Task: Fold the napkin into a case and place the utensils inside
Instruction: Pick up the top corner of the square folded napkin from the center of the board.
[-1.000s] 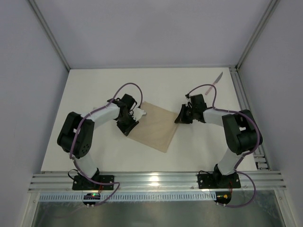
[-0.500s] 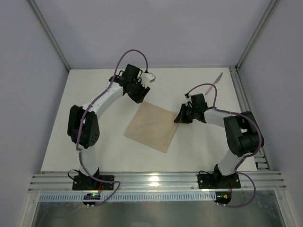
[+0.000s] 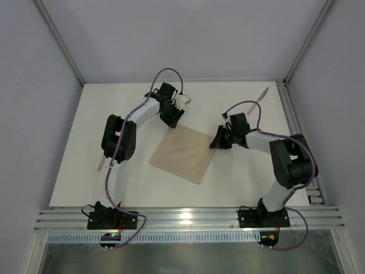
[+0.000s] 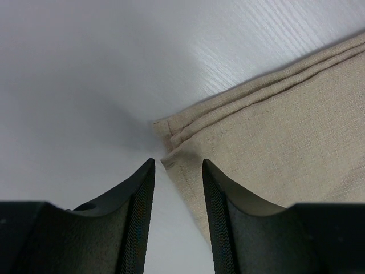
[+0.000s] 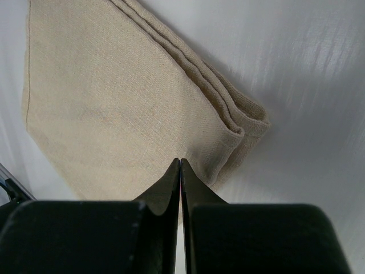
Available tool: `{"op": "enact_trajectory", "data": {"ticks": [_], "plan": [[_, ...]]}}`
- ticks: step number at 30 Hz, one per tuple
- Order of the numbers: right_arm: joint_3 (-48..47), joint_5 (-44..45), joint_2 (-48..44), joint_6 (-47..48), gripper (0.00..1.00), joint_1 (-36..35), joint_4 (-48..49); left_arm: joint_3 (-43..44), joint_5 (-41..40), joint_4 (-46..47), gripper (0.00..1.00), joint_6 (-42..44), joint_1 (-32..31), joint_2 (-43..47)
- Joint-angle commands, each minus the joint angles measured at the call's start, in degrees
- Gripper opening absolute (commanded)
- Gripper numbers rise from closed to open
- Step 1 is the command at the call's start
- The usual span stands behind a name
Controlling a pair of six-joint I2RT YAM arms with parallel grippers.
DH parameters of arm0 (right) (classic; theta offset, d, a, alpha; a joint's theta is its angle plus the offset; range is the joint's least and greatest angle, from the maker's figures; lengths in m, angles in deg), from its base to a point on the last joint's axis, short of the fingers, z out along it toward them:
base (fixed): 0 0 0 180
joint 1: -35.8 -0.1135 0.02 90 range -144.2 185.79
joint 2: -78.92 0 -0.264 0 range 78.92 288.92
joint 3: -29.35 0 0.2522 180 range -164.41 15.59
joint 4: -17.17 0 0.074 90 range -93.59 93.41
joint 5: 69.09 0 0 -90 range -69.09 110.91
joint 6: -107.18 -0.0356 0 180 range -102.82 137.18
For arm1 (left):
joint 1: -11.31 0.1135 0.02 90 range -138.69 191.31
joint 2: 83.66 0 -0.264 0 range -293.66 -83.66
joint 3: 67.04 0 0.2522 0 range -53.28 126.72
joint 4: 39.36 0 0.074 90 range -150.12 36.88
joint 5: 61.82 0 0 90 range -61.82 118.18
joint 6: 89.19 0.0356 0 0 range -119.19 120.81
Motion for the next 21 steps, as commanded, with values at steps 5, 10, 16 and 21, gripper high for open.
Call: {"op": "enact_trajectory", "data": {"ticks": [5, 10, 16, 21], "plan": [[-0.79, -0.87, 0.57, 1.35, 0.04, 0.08, 0.35, 2.82, 2.04, 1.00, 0.39, 0.88, 0.47, 0.16], [-0.88, -0.70, 0.31, 1.35, 0.04, 0.17, 0.26, 2.91, 4.23, 0.03, 0.28, 1.05, 0.47, 0.33], [-1.32, -1.05, 0.39, 1.26, 0.04, 0.17, 0.08, 2.82, 4.24, -0.93, 0.16, 2.11, 0.47, 0.77], [-1.41, -1.05, 0.13, 1.35, 0.04, 0.17, -0.18, 2.91, 4.06, -0.67, 0.00, 2.11, 0.47, 0.25]]}}
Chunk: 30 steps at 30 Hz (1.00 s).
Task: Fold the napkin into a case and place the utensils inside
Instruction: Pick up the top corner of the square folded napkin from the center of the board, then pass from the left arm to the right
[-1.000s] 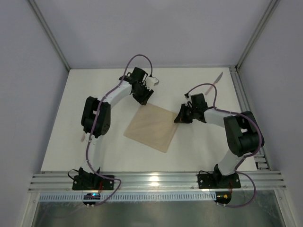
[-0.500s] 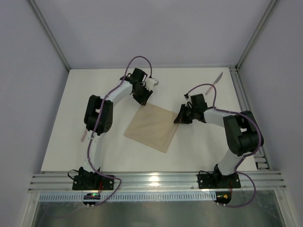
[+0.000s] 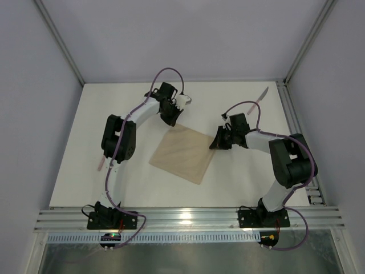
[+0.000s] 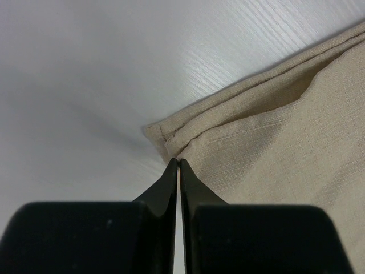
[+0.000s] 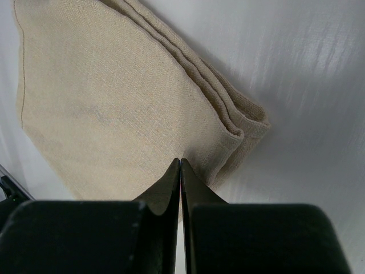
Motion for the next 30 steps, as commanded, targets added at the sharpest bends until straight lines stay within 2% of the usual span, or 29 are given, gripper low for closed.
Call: {"op": "enact_trajectory", "data": {"ticks": [1, 13, 18, 21, 22, 23, 24, 26, 28, 30], "plan": [[-1.49, -0.90, -0.44, 0.54, 0.04, 0.17, 0.06, 1.97, 1.68, -0.47, 0.00, 0.65, 0.21, 0.27], [-3.25, -2.21, -2.37, 1.59, 0.04, 0.08, -1.43, -5.94, 5.72, 1.37, 0.00, -1.82, 0.21, 10.10], [-6.14, -7.03, -5.88, 4.31, 0.05, -0.27, -1.08, -9.54, 7.13, 1.90, 0.00, -1.55, 0.21, 13.01], [-6.86, -10.46, -7.64, 8.09, 0.21, -0.62, 2.33, -9.99, 8.53, 1.90, 0.00, -1.81, 0.21, 14.06], [-6.94, -10.91, -7.65, 8.36, 0.28, -0.62, 7.05, -9.99, 8.71, 1.72, 0.00, -2.25, 0.21, 14.07], [-6.94, -11.53, -7.47, 8.80, 0.39, -0.62, 9.44, -9.99, 9.23, 1.46, 0.00, -2.26, 0.12, 14.07], [-7.03, -13.53, -6.25, 9.24, 0.44, -0.71, 15.30, -10.07, 9.24, 1.37, 0.00, -2.43, 0.12, 14.07], [-7.38, -15.91, -4.23, 10.99, 0.53, -1.23, 20.95, -10.51, 9.15, 1.63, 0.00, -2.61, 0.12, 13.98], [-8.70, -19.50, -0.12, 13.80, 0.55, -1.85, 27.18, -10.95, 8.89, 2.25, 0.00, -2.87, 0.12, 13.98], [-12.63, -22.24, 3.15, 14.17, 0.57, -2.90, 28.97, -11.21, 8.89, 2.60, 0.00, -3.57, 0.12, 14.06]]}}
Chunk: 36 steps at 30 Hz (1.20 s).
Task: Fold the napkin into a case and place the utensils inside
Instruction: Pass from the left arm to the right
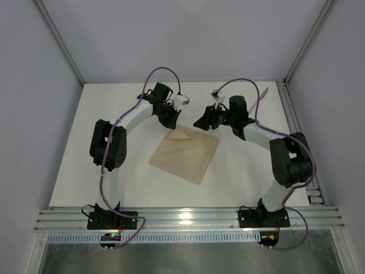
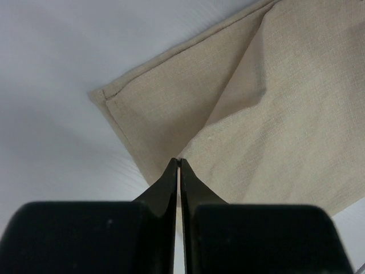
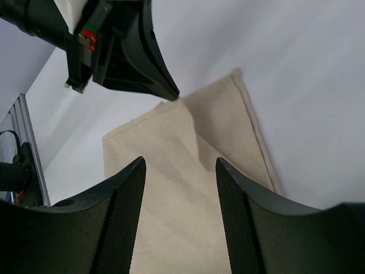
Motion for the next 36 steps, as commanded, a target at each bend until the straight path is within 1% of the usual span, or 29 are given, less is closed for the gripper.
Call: {"op": "enact_trajectory", "data": {"ticks": [1, 5, 9, 12, 16, 18, 21, 25, 28, 33, 36], "plan": [[-6.12, -8.69, 7.22, 3.85, 0.57, -1.96, 10.90, -0.64, 1.52, 1.71, 0.00, -1.43, 0.12, 2.39], [-9.73, -8.19, 12.50, 3.59, 0.57, -5.39, 9.06, -1.69, 1.78, 1.79, 0.00, -1.78, 0.12, 3.27], [-11.58, -7.40, 16.91, 0.51, 0.57, -8.64, 10.54, -2.66, 1.70, 2.50, 0.00, -2.48, 0.21, 4.06], [-11.84, -5.04, 18.58, -2.64, 0.57, -9.09, 12.03, -3.10, 1.87, 2.67, 0.00, -2.84, 0.21, 4.50], [-11.32, -3.89, 19.63, -4.50, 0.57, -9.00, 14.50, -3.80, 1.96, 3.20, 0.00, -3.01, 0.21, 5.12], [-11.40, -2.05, 19.81, -4.50, 0.57, -9.09, 13.98, -4.06, 2.48, 3.11, 0.00, -3.01, 0.30, 5.55], [-10.80, -1.51, 19.46, -4.15, 0.57, -8.83, 13.62, -4.33, 2.84, 3.20, 0.00, -3.36, 0.30, 5.82], [-8.68, -2.90, 18.76, -2.14, 0.57, -8.65, 15.03, -4.68, 5.03, 3.38, 0.00, -4.51, 0.56, 6.44], [-9.12, -5.02, 19.72, -1.60, 0.56, -8.74, 15.38, -4.59, 4.77, 3.11, 0.00, -4.42, 0.56, 6.35], [-9.38, -5.90, 21.57, -1.42, 0.53, -9.35, 14.59, -4.59, 4.69, 2.67, 0.00, -4.42, 0.65, 6.09], [-10.26, -5.64, 22.53, -1.43, 0.46, -9.96, 13.63, -4.68, 4.77, 2.76, 0.00, -4.68, 0.65, 5.82]]}}
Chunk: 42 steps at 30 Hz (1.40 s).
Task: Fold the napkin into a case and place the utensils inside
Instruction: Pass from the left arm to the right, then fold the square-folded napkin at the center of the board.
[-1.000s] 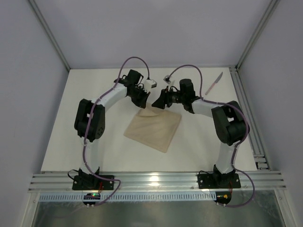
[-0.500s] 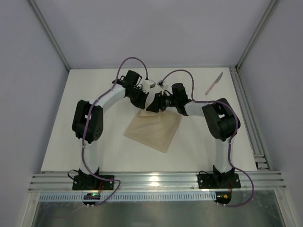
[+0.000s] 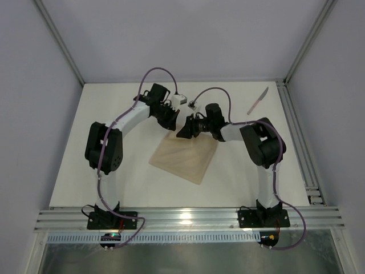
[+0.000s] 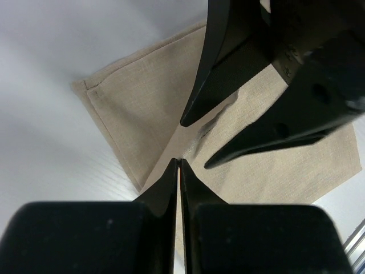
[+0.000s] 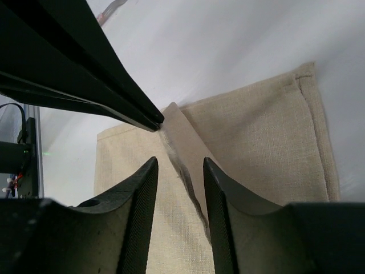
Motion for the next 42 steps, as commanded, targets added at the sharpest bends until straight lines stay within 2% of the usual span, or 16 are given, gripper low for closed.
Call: {"op": "enact_trajectory", "data": {"ticks": [1, 3, 4, 5, 8, 10, 13, 16, 19, 23, 27, 34, 42], "plan": [[-1.69, -0.48, 1.49, 1.55, 0.40, -1.18, 0.78, -0.33, 1.73, 1.03, 0.00, -0.62, 0.28, 1.82], [-2.75, -0.30, 2.02, 1.55, 0.33, -1.18, -0.54, -0.33, 1.82, 1.12, 0.00, -0.97, 0.28, 1.91], [-2.75, -0.04, 1.93, 1.46, 0.23, -1.18, -0.55, -0.33, 1.91, 1.03, 0.00, -1.06, 0.28, 2.00], [-2.58, 0.14, 1.67, 1.55, 0.19, -1.18, -0.46, -0.33, 2.08, 0.77, 0.00, -1.06, 0.28, 2.08], [-1.00, 1.01, -0.52, 2.16, 0.07, -1.18, -0.46, -0.07, 3.23, -0.46, 0.00, -0.71, 0.28, 2.35], [0.84, 1.28, -3.41, 3.04, 0.04, -1.27, -0.11, 0.54, 2.80, -2.74, 0.02, -0.71, 0.28, 2.96], [4.97, 3.20, -8.76, 7.77, 0.04, -1.62, -2.21, -0.15, 2.61, -4.32, 0.18, -1.06, 0.54, 5.93], [8.67, 5.49, -12.73, 14.89, 0.04, -3.46, -6.78, -1.91, 2.18, -5.12, 0.27, -1.50, 1.33, 10.32], [12.71, 8.57, -17.48, 18.06, 0.04, -5.22, -8.90, -4.72, 0.51, -4.77, 0.30, -2.11, 2.56, 13.50], [18.59, 10.68, -22.58, 18.42, 0.04, -6.36, -10.73, -9.46, -2.57, -5.47, 0.30, -0.89, 2.65, 15.88], [21.33, 13.66, -26.62, 20.53, 0.04, -9.52, -15.22, -15.34, -2.14, -5.65, 0.27, -0.71, 2.65, 15.18], [27.13, 16.31, -33.56, 21.58, 0.04, -10.59, -18.12, -22.82, -2.74, -4.24, 0.27, 1.48, 0.46, 16.23], [30.12, 18.68, -34.98, 21.41, 0.04, -11.64, -18.22, -27.57, -4.15, -4.59, 0.25, 4.21, -2.54, 17.99]]}}
